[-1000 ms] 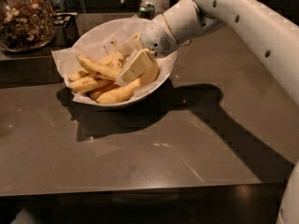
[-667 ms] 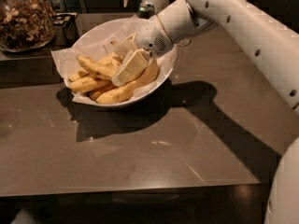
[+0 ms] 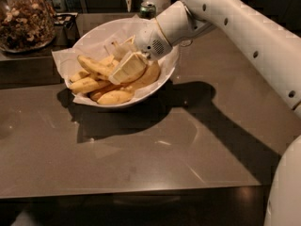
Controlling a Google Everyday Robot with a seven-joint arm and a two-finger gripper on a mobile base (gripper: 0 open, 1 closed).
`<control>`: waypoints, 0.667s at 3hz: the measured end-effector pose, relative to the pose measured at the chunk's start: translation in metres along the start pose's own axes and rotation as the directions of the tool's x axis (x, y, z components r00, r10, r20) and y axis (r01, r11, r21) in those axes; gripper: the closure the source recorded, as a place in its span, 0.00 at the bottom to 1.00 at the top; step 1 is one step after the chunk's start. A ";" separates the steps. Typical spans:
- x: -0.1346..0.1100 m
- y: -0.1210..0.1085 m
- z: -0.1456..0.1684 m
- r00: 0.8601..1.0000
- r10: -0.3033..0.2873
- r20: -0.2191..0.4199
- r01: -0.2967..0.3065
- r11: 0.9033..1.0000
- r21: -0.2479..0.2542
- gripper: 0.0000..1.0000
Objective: Pick banana from white bowl
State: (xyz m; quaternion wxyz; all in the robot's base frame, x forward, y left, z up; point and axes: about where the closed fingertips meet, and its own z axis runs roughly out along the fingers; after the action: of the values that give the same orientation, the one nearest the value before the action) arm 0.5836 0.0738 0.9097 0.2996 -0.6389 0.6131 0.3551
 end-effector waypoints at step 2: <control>0.010 0.002 -0.001 0.999 0.036 -0.005 -0.036 0.999 0.030 0.90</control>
Offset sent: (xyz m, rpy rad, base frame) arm -0.0038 -0.0194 -0.0265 -0.0241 0.0325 -0.1143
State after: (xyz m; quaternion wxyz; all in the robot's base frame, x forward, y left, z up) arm 0.5815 0.0673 0.9022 0.3011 -0.6243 0.6305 0.3494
